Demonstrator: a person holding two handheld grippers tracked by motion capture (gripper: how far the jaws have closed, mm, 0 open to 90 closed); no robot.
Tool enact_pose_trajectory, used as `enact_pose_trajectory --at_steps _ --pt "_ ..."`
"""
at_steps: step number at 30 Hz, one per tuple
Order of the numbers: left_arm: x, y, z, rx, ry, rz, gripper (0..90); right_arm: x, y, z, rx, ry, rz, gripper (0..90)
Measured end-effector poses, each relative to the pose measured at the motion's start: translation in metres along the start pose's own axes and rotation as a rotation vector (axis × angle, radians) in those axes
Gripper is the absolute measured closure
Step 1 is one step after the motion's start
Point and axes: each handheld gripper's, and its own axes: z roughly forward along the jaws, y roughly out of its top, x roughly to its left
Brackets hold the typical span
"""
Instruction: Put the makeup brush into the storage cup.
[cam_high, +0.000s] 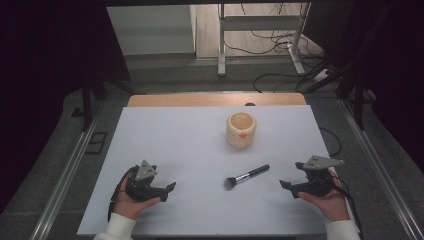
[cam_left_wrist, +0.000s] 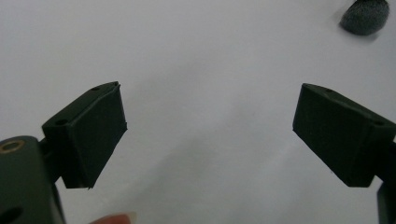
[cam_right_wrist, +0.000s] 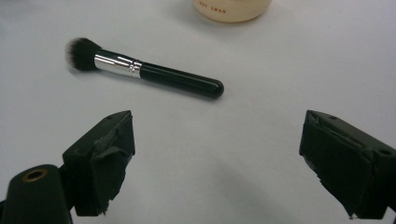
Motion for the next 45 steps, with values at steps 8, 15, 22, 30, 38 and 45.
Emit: enact_pose_trajectory --at_steps 8,15,22,30,38,45 --pt "0.002 0.0 -0.002 -0.002 -0.002 0.001 10.2 0.004 0.01 -0.001 0.02 -0.004 -0.067 12.9" --pt "0.002 0.002 -0.001 -0.005 -0.016 0.001 10.2 0.009 0.022 -0.004 0.018 0.011 -0.115 13.0" --pt "0.001 0.003 -0.001 0.007 -0.013 0.007 10.4 0.013 0.039 -0.001 -0.001 0.03 -0.167 14.5" --pt "0.001 0.004 -0.002 0.005 -0.008 0.011 11.0 0.018 0.05 0.007 0.02 0.058 -0.201 15.9" --pt "0.0 0.005 -0.002 0.01 -0.011 0.02 11.2 0.025 0.056 0.011 0.046 0.119 -0.23 16.2" --pt "-0.001 0.005 -0.001 0.021 -0.005 0.026 11.3 0.027 0.064 0.015 0.062 0.123 -0.268 16.0"
